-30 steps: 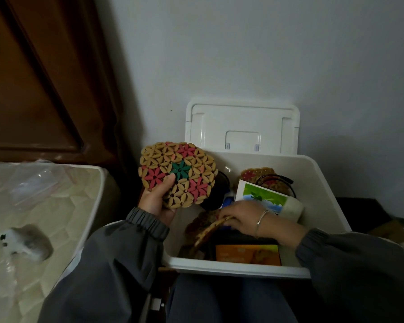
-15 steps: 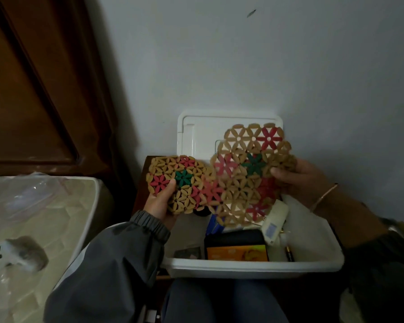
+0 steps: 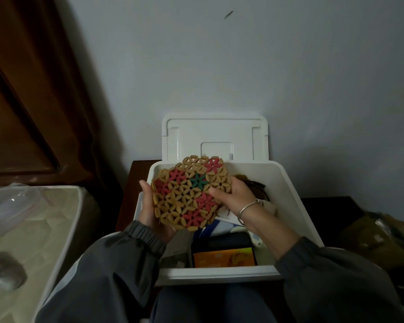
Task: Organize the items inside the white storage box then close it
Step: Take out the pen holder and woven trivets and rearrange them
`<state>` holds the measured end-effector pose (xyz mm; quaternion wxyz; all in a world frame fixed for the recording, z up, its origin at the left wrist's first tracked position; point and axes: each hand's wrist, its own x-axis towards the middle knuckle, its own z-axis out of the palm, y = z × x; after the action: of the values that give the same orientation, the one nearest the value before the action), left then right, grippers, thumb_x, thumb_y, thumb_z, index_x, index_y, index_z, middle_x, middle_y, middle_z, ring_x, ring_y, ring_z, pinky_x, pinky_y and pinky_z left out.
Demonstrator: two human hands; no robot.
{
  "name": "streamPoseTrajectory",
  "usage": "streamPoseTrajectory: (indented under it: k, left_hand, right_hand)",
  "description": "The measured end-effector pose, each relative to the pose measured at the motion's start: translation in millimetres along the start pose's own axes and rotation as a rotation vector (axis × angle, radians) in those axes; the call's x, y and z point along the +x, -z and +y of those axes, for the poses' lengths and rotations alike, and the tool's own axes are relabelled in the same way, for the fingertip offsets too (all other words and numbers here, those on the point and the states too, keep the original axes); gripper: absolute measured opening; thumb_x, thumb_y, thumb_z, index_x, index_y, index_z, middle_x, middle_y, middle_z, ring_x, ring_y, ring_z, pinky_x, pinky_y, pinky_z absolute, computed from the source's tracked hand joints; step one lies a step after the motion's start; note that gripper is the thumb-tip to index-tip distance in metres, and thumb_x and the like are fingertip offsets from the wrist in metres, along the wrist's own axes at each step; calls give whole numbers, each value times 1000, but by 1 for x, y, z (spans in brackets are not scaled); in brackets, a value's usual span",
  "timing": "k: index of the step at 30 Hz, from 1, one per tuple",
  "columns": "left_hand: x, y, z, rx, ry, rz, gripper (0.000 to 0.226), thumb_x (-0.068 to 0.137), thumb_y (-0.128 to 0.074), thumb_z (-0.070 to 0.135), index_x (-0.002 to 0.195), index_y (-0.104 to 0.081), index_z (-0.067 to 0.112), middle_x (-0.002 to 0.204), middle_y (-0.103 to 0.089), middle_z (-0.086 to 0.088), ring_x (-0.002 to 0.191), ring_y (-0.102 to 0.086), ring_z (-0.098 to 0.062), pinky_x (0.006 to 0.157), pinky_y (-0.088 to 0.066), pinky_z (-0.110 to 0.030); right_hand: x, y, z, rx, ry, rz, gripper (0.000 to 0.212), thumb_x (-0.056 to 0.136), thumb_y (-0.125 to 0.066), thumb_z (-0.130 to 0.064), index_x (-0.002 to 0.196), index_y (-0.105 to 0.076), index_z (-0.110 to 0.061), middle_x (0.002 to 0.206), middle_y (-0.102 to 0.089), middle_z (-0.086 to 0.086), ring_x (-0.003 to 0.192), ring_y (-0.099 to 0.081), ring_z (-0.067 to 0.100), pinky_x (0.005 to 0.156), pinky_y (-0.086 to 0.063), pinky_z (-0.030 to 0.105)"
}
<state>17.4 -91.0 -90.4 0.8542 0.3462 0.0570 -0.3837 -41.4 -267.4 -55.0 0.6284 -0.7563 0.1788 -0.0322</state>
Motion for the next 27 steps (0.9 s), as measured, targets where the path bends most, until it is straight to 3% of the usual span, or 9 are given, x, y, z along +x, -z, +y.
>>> streamPoseTrajectory:
  k: [3, 6, 9, 12, 13, 15, 18, 22, 27]
  left_hand:
    - [3, 3, -2, -46, 44, -43, 87, 67, -36, 86, 113, -68, 20, 117, -66, -19, 107, -63, -40, 81, -52, -55]
    - [6, 4, -8, 24, 41, -71, 72, 71, -55, 69, 126, -59, 21, 125, -62, -16, 112, -60, -37, 84, -52, -52]
    - [9, 6, -10, 66, 36, -46, 63, 73, -66, 48, 128, -55, 18, 124, -63, -15, 111, -62, -35, 82, -54, -49]
    - [10, 10, -10, 106, -14, -27, 53, 77, -66, 34, 126, -55, 16, 121, -65, -15, 108, -64, -33, 75, -56, -43]
    - [11, 11, -9, 99, -35, -26, 51, 77, -66, 32, 125, -56, 16, 120, -65, -15, 106, -65, -33, 74, -56, -43]
    - [11, 13, -8, 78, -85, -13, 44, 80, -64, 30, 122, -57, 17, 117, -67, -14, 105, -66, -32, 73, -56, -42]
    - [11, 15, -4, 43, -156, 49, 41, 83, -61, 31, 122, -57, 16, 115, -68, -13, 104, -67, -30, 72, -57, -41]
    - [10, 16, -3, 9, -155, 98, 43, 80, -63, 32, 118, -59, 15, 110, -71, -11, 98, -69, -27, 67, -58, -37]
    - [11, 18, -5, 43, -132, 107, 53, 71, -72, 35, 119, -60, 16, 114, -69, -12, 102, -67, -29, 70, -57, -40]
  right_hand:
    - [1, 3, 6, 26, 56, 42, 31, 87, -63, -19, 117, -55, -19, 115, -63, 1, 108, -58, 15, 84, -48, 23]
    - [2, 5, 13, -101, 86, -43, 32, 89, -61, -24, 119, -51, -19, 122, -58, 3, 116, -53, 18, 96, -46, 31]
    - [8, 1, 21, -519, 202, -66, 49, 93, -52, -34, 136, -40, -15, 143, -39, 7, 135, -29, 23, 115, -22, 38]
    - [15, 4, 22, -642, 200, -153, 65, 93, -35, -56, 148, -20, -26, 157, -12, -2, 144, -2, 19, 116, -5, 39]
    - [19, 8, 21, -605, 187, -180, 68, 90, -30, -63, 148, -20, -30, 158, -10, -4, 145, -3, 17, 116, -7, 40]
    - [30, 23, 21, -512, 205, -123, 63, 91, -30, -62, 144, -32, -27, 153, -28, 0, 141, -23, 17, 113, -23, 37]
    - [57, 50, 33, -655, 282, 115, 37, 93, -53, -34, 124, -55, -14, 127, -55, 4, 117, -50, 19, 91, -37, 23]
    - [86, 73, 62, -1019, 259, 59, 42, 87, -62, -18, 127, -50, -17, 128, -52, 3, 115, -51, 22, 97, -44, 35]
    - [106, 77, 83, -1228, 381, 23, 46, 83, -58, 0, 127, -52, -14, 124, -52, 5, 107, -54, 25, 87, -47, 35]
